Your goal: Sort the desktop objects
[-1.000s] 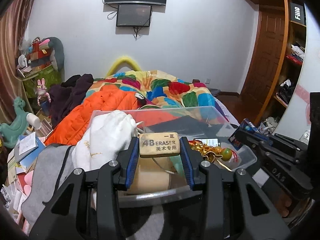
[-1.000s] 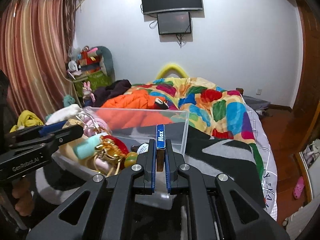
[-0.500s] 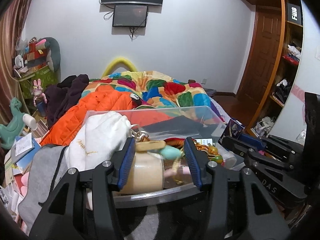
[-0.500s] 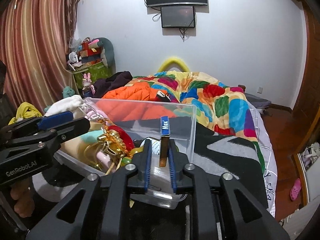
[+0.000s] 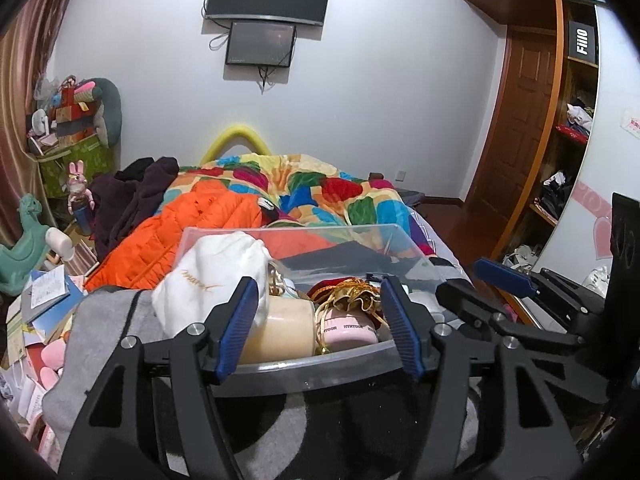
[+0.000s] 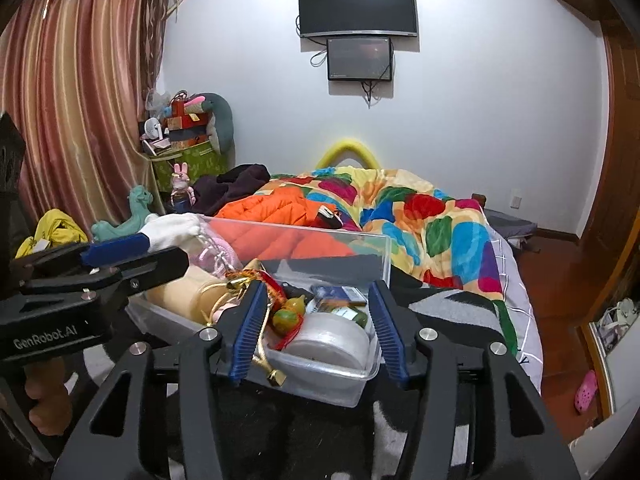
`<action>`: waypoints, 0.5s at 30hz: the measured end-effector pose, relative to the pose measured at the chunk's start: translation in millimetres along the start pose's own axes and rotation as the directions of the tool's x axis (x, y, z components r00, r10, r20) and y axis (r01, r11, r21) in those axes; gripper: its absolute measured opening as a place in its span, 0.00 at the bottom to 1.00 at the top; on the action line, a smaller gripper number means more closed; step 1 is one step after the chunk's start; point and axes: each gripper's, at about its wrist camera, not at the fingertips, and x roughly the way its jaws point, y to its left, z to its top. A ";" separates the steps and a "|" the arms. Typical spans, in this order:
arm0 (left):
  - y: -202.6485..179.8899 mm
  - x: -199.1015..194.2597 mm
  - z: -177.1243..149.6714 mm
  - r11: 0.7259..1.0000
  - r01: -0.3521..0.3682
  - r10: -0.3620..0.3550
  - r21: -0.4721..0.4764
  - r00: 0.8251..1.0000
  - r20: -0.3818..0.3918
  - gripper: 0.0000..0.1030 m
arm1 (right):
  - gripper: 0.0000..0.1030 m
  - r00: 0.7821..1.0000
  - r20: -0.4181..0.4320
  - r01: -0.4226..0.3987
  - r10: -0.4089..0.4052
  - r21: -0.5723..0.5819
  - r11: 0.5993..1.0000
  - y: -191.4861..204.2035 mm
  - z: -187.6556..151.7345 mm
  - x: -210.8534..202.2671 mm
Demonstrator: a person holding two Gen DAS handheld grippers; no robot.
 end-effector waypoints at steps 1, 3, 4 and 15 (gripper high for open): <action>-0.4 -3.6 0.3 1.000 -0.003 0.003 0.002 1.000 0.003 0.62 | 0.48 1.000 -0.001 0.000 0.000 -0.007 1.000 2.0 -0.5 -2.2; -0.8 -10.1 0.3 1.000 -0.005 0.005 0.000 1.000 0.012 0.66 | 0.50 1.000 -0.001 0.001 -0.001 -0.017 1.000 4.6 -1.3 -6.5; -0.5 -14.5 0.0 1.000 -0.009 0.009 -0.001 1.000 0.017 0.67 | 0.55 1.000 -0.001 0.000 0.000 -0.019 1.000 6.2 -1.6 -8.1; 3.1 -53.3 -17.4 0.999 -0.039 0.038 0.017 0.998 0.048 0.89 | 0.82 0.997 0.044 0.059 -0.057 -0.038 0.998 20.7 -9.0 -46.1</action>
